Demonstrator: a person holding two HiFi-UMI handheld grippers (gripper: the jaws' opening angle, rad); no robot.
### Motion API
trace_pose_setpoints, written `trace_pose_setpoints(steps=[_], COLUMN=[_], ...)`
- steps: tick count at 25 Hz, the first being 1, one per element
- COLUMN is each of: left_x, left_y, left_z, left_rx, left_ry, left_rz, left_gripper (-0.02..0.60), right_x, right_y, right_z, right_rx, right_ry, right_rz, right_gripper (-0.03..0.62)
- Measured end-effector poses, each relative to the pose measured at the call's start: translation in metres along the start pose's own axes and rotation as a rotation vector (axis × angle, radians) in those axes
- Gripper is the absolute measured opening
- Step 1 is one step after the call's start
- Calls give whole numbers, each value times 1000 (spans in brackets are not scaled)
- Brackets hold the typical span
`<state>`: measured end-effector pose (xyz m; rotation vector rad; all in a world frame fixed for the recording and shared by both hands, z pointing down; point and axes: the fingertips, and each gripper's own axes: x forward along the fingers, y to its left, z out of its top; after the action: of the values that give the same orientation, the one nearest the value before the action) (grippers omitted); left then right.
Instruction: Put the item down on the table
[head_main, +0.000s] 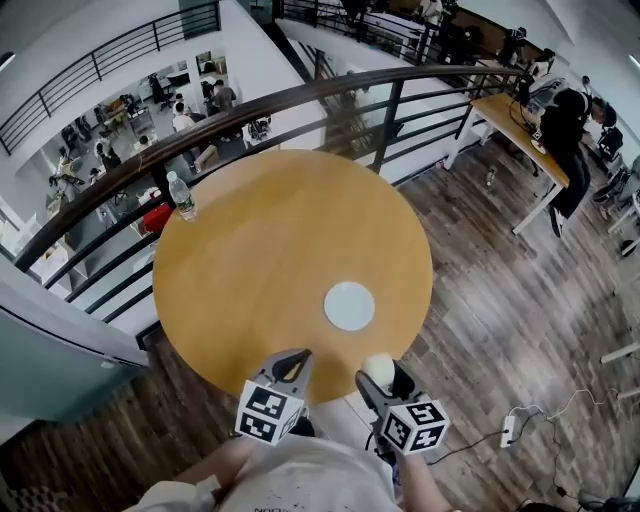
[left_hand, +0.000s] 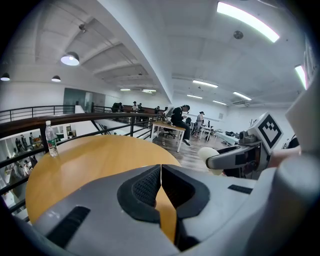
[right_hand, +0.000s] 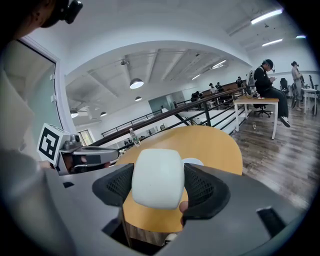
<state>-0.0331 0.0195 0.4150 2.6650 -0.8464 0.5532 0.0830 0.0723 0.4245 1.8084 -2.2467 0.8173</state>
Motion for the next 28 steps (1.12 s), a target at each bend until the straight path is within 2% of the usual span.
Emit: trace_pose_setpoints(steps=[7, 13, 28], left_x=[8, 17, 49], left_y=[29, 28, 24], left_z=[5, 11, 34], left_rx=[3, -12, -40], left_ry=[-14, -15, -17], left_rz=[-22, -37, 3], left_gripper=[24, 23, 23], right_x=[21, 25, 39], right_y=[12, 3, -27], right_z=[9, 12, 39], right_rx=[-24, -9, -54], right_ry=[-6, -2, 50], right_rz=[-26, -36, 28], right_gripper=[316, 314, 314])
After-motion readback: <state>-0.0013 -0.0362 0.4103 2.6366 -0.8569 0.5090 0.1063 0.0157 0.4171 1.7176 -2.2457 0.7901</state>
